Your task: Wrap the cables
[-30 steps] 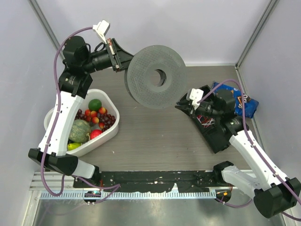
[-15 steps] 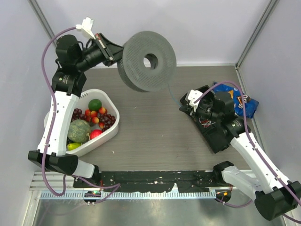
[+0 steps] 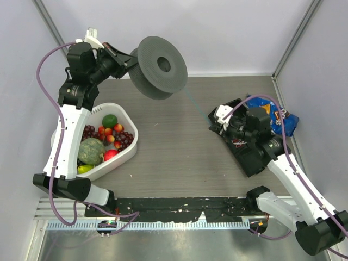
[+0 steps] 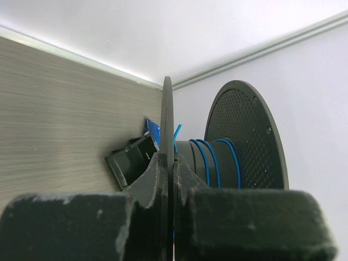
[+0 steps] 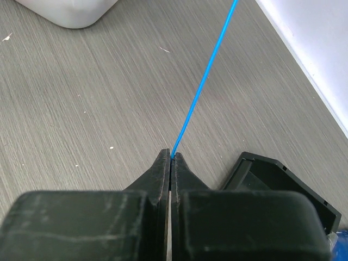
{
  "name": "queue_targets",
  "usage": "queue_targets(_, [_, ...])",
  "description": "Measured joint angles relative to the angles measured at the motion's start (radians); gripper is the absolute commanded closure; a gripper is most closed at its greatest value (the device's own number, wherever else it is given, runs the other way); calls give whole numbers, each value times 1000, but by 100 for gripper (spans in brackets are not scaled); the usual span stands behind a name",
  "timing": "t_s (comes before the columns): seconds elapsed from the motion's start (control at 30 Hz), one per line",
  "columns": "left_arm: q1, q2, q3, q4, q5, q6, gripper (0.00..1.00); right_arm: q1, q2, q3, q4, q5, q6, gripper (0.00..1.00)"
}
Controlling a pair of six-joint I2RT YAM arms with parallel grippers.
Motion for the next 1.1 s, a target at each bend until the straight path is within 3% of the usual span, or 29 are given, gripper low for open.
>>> queue_targets(0.2, [-1,7,0,-39,-74,1,100,48,38,41,-25,6,1,99])
queue_targets(0.47, [-17,35,1,-74,-174,40,100,239,163,206,-137,100,-43,99])
queue_targets(0.93, [-171,99,0,-117,-298,149,100,555,402,557,-393,234,-230,99])
queue_targets(1.1, [-222,115,-2,-135,-343,188,100,596,455,651,-447,264,-276,99])
